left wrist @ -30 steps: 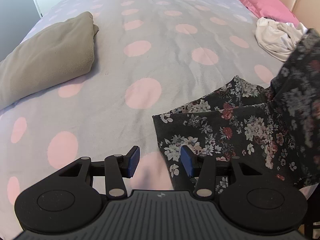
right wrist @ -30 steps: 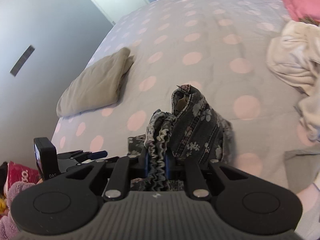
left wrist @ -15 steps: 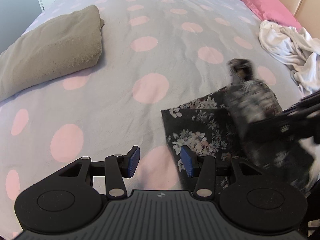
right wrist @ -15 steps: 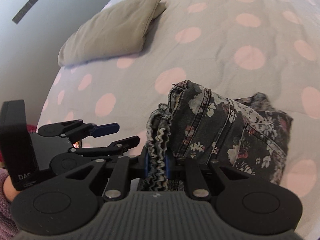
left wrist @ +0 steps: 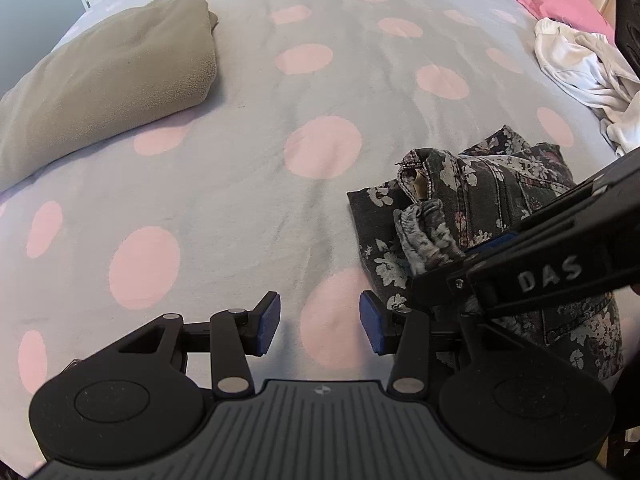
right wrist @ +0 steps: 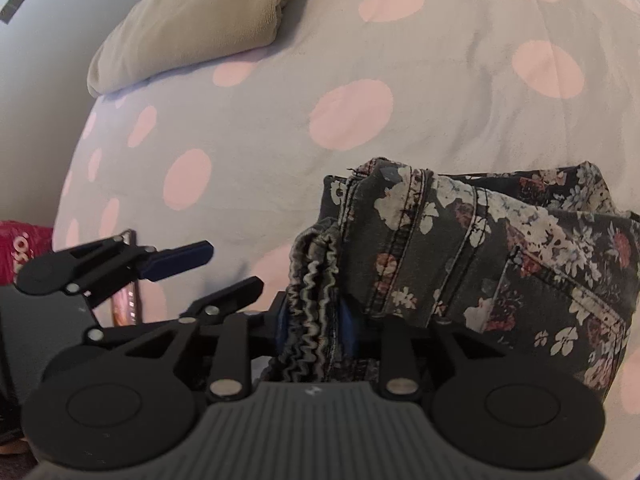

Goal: Fold clothes

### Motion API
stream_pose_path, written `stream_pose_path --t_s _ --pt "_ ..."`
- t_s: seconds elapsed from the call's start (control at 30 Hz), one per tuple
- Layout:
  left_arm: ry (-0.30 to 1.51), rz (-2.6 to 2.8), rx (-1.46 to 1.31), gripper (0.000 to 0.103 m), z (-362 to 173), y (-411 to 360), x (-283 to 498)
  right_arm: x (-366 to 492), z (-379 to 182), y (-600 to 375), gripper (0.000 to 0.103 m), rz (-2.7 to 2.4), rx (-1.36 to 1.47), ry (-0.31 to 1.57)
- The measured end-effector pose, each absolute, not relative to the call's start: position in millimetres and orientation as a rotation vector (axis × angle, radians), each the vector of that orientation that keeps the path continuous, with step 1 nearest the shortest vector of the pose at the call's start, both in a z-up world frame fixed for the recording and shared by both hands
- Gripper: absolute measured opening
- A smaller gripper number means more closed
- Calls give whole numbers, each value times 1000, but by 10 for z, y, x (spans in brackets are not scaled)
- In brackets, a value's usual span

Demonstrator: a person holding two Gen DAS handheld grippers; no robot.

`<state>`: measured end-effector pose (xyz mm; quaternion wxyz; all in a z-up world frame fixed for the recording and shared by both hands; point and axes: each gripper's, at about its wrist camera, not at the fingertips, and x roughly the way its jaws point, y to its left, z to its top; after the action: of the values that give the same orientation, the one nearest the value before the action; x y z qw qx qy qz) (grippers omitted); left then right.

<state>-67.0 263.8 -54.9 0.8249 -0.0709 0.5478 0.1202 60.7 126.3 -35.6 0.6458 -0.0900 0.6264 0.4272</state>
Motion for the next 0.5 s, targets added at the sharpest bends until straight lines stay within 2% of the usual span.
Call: stream_pose_path --t_s 0.23,0.37,0.43,0.5 --pt "1109 251 -175 42 -394 2615 -767 691 109 856 31 968 -141 1316" --pt "1072 188 -220 42 -374 2562 -828 689 175 504 31 900 -203 1246" --pt "1052 145 -230 42 -366 2479 -852 677 151 327 23 881 -240 1237" --pt "1045 110 -212 42 -365 2356 -847 642 122 157 21 879 -268 1234"
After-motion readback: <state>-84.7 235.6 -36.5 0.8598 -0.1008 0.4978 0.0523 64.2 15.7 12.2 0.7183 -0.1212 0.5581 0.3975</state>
